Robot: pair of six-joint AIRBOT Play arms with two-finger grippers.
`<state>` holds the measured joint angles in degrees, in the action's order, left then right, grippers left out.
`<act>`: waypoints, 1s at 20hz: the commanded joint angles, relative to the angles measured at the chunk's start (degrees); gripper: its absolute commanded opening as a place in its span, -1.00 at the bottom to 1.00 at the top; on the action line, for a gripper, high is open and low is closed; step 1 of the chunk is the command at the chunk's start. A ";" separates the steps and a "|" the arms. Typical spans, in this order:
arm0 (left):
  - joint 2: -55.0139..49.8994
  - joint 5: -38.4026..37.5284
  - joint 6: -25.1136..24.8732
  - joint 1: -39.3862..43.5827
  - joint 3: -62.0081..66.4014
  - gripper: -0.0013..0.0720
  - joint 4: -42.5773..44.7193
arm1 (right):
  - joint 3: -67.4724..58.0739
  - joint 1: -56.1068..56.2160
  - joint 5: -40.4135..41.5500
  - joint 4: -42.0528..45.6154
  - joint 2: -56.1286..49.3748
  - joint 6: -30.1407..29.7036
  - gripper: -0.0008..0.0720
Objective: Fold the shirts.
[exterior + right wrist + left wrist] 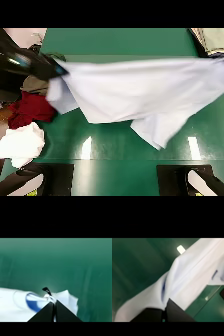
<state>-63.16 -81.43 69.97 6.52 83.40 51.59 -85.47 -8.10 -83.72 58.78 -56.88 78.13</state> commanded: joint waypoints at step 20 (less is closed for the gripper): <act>-16.70 7.78 0.52 -3.06 -19.93 0.82 -1.53 | 12.24 -2.03 10.60 3.80 -7.74 0.87 0.25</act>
<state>-82.11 -76.07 70.17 2.28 71.59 52.38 -74.26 -6.70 -68.88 62.59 -68.53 79.09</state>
